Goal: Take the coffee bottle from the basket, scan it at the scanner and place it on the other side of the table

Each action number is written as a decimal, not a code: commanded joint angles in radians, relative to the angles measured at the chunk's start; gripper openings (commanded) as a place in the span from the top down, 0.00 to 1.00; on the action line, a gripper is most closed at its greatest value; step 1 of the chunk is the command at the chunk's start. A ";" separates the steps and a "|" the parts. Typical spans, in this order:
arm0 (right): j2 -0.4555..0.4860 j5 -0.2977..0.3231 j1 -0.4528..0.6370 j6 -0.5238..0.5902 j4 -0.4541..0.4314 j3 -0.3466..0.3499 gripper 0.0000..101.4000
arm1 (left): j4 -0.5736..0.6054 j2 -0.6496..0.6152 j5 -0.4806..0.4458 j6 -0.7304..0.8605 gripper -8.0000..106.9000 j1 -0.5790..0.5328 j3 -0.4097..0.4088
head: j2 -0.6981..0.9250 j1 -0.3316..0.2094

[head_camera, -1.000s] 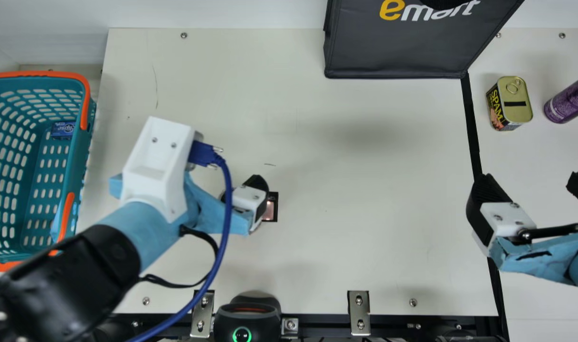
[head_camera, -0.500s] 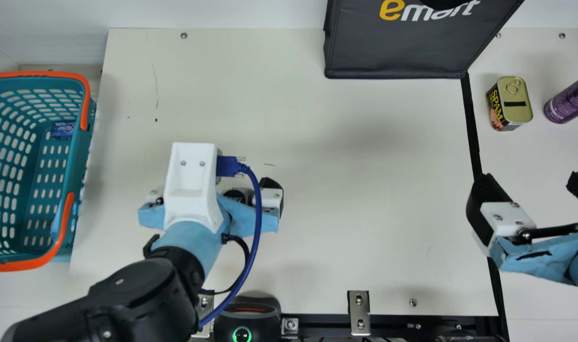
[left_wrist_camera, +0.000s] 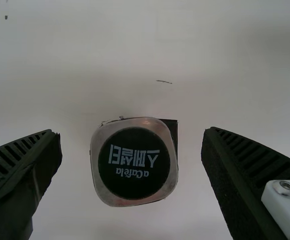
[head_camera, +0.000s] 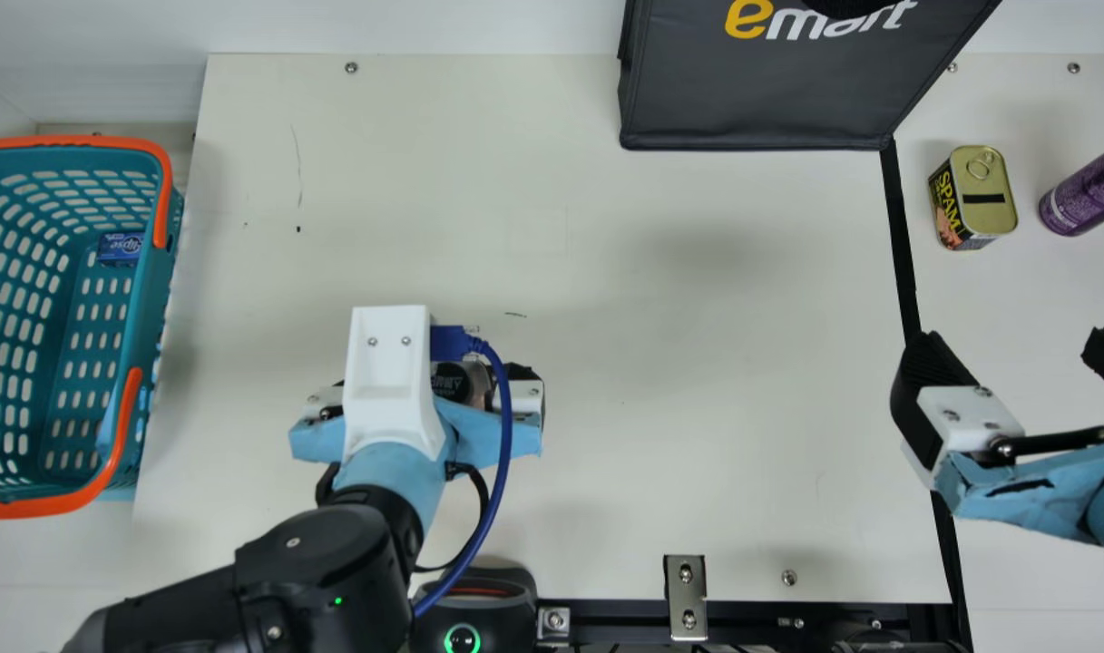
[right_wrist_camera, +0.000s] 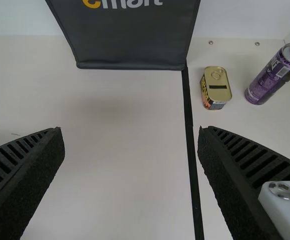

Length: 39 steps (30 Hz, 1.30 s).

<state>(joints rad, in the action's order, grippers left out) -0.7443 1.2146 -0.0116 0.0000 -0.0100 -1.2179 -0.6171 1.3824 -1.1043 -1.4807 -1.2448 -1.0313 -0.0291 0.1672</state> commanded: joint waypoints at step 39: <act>0.000 0.001 0.000 0.000 0.000 0.000 0.06 | 0.199 -0.218 0.101 0.611 1.00 0.086 0.003 | 0.002 -0.029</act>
<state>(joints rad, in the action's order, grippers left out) -0.7443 1.2159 -0.0116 0.0000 -0.0100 -1.2179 -0.4485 1.1742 -1.0175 -0.9953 -1.1753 -1.0321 -0.0291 0.1672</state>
